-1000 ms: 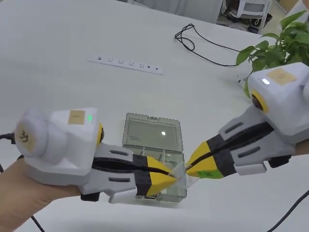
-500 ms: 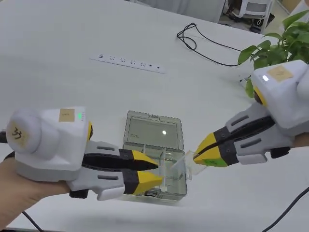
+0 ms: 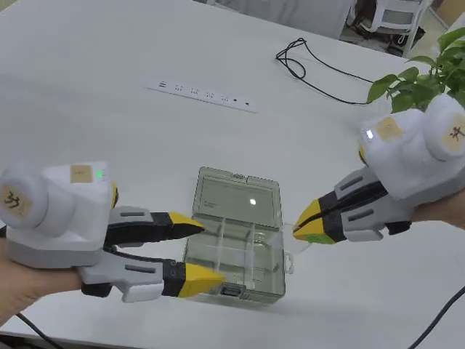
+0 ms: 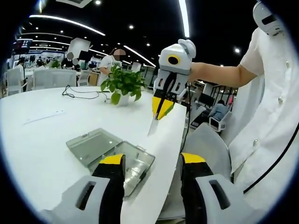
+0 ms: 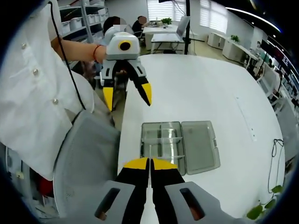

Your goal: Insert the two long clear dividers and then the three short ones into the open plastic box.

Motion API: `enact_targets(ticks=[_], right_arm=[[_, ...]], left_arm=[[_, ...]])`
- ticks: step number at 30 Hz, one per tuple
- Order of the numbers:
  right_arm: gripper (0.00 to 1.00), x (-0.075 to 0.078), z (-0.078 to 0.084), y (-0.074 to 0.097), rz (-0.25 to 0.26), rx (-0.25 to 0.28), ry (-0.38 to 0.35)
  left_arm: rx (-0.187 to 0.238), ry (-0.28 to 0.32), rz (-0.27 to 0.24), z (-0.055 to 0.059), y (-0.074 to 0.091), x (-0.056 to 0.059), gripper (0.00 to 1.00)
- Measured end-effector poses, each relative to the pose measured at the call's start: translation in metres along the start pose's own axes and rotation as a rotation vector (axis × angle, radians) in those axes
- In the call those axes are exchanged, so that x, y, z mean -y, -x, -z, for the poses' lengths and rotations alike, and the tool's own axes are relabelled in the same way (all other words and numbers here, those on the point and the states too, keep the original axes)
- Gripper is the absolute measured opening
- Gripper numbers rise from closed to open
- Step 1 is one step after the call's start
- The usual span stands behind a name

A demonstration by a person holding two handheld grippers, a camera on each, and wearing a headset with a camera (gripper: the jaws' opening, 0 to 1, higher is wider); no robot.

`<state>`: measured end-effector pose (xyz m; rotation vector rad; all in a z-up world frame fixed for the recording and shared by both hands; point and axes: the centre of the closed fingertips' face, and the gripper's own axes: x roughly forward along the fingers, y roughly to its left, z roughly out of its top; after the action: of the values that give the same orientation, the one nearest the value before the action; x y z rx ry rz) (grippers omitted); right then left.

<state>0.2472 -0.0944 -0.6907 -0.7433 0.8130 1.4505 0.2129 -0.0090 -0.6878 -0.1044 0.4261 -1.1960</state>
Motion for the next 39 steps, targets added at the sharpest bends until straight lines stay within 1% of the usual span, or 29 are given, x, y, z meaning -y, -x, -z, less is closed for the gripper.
enact_targets(ticks=[1, 3, 6, 8, 12, 13, 15, 18, 20, 27, 39], right_arm=[[0.02, 0.001, 0.001, -0.002, 0.001, -0.005, 0.001], [0.02, 0.005, 0.004, -0.009, 0.003, -0.018, 0.002], [0.02, 0.009, 0.008, -0.019, 0.006, -0.035, 0.004], [0.02, 0.012, 0.012, -0.026, 0.006, -0.049, 0.006], [0.02, 0.019, 0.022, -0.038, 0.011, -0.074, 0.01], [0.02, 0.02, 0.023, -0.04, 0.011, -0.076, 0.01], [0.02, 0.02, 0.027, -0.045, 0.007, -0.09, 0.016], [0.02, 0.02, 0.034, -0.05, 0.003, -0.115, 0.031], [0.02, 0.022, 0.036, -0.053, 0.0, -0.121, 0.031], [0.02, 0.025, 0.039, -0.057, -0.002, -0.128, 0.02], [0.02, 0.028, 0.041, -0.063, -0.007, -0.142, 0.016]], left_arm=[[0.0, -0.002, -0.008, 0.001, 0.001, -0.002, 0.51], [-0.006, 0.018, -0.024, 0.005, 0.003, -0.007, 0.56], [-0.014, 0.029, -0.057, 0.013, 0.005, -0.015, 0.63], [-0.024, 0.026, -0.067, 0.017, 0.007, -0.017, 0.65], [-0.033, 0.032, -0.086, 0.024, 0.009, -0.022, 0.75], [-0.037, 0.042, -0.091, 0.026, 0.009, -0.023, 0.78], [-0.046, 0.04, -0.099, 0.029, 0.01, -0.025, 0.81], [-0.057, 0.044, -0.096, 0.032, 0.01, -0.024, 0.82], [-0.061, 0.037, -0.097, 0.033, 0.01, -0.024, 0.83], [-0.061, 0.038, -0.097, 0.033, 0.009, -0.025, 0.86], [-0.056, 0.041, -0.091, 0.034, 0.007, -0.024, 0.86]])
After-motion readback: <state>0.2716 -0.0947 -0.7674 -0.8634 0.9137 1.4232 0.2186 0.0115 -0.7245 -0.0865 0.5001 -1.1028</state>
